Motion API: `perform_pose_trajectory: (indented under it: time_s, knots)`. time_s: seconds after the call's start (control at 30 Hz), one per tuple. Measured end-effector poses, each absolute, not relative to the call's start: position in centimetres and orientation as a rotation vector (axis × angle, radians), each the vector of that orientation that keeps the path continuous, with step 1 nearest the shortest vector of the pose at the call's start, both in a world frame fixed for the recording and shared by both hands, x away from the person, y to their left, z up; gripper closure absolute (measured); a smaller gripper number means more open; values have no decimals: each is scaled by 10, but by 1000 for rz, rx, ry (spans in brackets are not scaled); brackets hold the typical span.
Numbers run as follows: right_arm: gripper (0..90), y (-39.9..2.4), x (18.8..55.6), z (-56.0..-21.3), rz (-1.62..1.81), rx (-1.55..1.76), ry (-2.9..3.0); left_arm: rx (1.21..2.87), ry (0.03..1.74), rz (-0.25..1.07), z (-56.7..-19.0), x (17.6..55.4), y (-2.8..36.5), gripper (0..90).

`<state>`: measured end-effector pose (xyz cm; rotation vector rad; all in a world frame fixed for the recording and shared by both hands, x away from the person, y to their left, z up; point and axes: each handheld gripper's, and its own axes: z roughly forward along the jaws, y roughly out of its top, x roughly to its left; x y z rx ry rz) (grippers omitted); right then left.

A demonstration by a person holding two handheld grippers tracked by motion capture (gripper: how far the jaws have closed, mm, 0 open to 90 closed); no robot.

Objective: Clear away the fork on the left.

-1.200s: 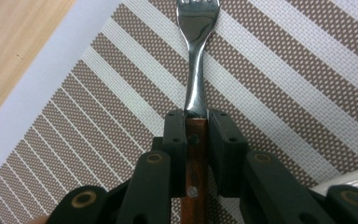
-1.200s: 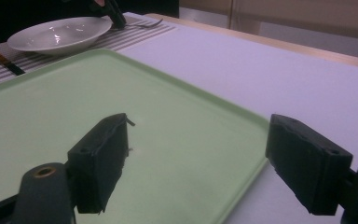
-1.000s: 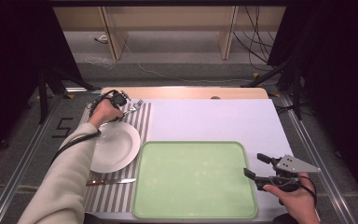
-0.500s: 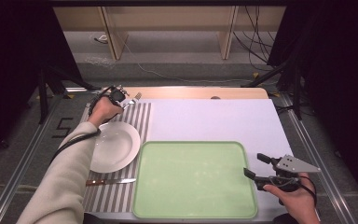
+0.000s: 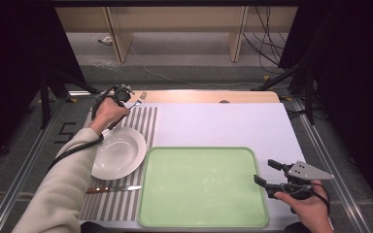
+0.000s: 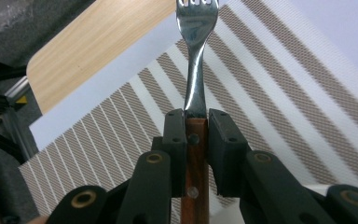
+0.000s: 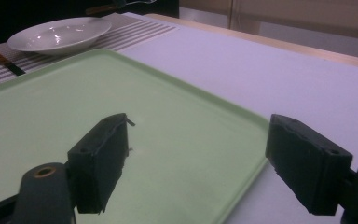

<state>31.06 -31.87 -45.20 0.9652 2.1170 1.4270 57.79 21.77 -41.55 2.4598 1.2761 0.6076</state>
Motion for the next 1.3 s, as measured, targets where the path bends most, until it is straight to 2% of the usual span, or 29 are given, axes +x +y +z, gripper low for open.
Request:
perform_pose_trajectory:
  time_s: [0.57,1.3]
  knots:
    - [215,-319,310,-451,1432,969,2105,2359,1313,483,-398,522,201,772]
    - [195,-320,310,-451,1438,972,2088,2373,1233,453,-397,459,177,772]
